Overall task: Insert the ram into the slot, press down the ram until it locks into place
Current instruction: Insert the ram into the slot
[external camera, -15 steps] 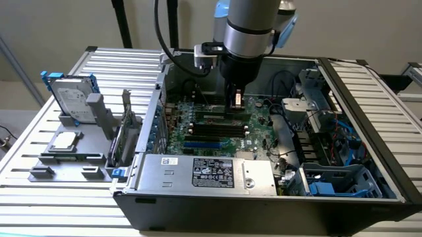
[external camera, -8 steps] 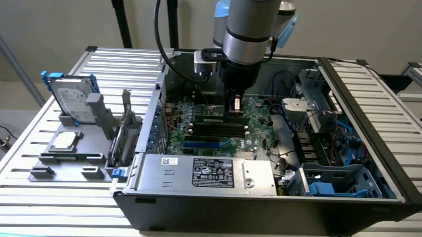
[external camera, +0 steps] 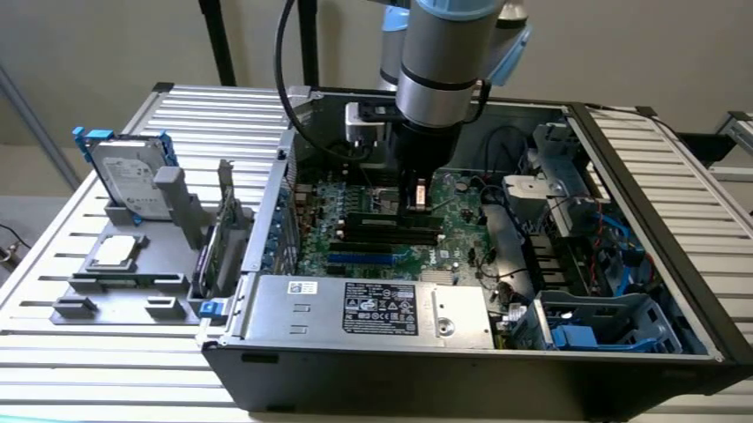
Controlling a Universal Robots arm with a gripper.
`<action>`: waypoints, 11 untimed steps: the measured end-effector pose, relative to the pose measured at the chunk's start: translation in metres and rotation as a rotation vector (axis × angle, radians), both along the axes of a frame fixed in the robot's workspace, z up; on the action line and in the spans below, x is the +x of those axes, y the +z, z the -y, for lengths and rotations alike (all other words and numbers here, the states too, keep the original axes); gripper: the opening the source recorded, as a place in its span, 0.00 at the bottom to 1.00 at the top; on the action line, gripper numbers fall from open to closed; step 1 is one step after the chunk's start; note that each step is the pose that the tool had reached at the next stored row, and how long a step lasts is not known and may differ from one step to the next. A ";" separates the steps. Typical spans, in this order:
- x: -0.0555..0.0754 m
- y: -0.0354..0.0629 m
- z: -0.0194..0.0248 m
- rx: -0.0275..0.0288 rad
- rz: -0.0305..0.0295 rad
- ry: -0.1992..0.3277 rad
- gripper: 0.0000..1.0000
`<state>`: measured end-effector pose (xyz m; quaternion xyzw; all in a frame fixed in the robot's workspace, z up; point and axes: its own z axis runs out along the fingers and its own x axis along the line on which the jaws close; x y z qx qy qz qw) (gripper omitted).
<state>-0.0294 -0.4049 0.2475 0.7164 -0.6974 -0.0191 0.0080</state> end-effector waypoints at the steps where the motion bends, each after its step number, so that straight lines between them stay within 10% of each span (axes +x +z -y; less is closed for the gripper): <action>1: 0.000 -0.0019 0.0000 0.0000 0.0000 0.000 0.13; 11: -0.001 -0.0098 0.0000 0.0004 0.0001 0.000 0.13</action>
